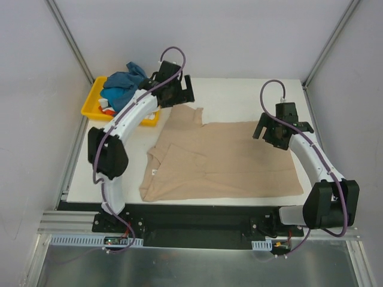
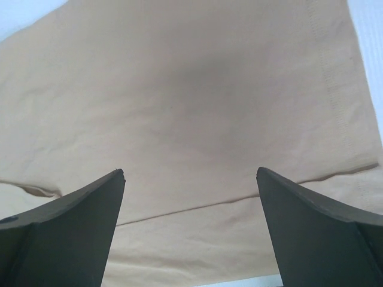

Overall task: Fold and stack the t-shirts
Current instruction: Fold the flattened tshirt in 1/3 of the way, then grap the side of the flattened tshirt furthest away from the robot with both arms, then fold the other side of the tshirt into a rectangle

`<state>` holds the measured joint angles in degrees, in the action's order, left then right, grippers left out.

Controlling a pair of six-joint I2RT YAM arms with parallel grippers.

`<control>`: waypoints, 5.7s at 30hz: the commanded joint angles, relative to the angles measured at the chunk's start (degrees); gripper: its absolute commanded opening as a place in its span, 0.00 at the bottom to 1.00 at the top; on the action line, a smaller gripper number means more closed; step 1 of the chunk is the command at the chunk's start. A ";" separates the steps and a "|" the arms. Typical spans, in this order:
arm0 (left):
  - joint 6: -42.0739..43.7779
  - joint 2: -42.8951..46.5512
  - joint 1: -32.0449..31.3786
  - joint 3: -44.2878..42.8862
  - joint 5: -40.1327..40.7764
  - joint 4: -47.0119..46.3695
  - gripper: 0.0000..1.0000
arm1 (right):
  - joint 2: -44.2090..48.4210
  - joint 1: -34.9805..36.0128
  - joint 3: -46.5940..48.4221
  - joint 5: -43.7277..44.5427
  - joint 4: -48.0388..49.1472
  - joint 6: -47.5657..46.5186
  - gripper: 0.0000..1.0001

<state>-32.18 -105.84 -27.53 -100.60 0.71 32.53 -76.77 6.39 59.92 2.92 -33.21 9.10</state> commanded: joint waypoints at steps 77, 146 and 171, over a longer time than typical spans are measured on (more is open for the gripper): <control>20.31 -30.13 5.47 -28.27 -3.34 -2.99 0.00 | -31.73 -9.38 32.32 9.81 -12.65 -0.66 0.99; 11.53 39.56 -6.84 43.89 -0.35 -10.91 0.00 | -15.17 -12.46 17.43 10.09 -8.62 -12.97 0.01; -9.91 61.81 -16.06 59.46 -1.68 -3.28 0.00 | -16.74 -12.46 16.99 8.95 -9.77 -14.46 0.01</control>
<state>-38.39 -45.08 -42.22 -42.30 -2.24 25.63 -93.71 -6.07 75.59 11.31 -41.47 -4.34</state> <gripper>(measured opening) 0.011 0.032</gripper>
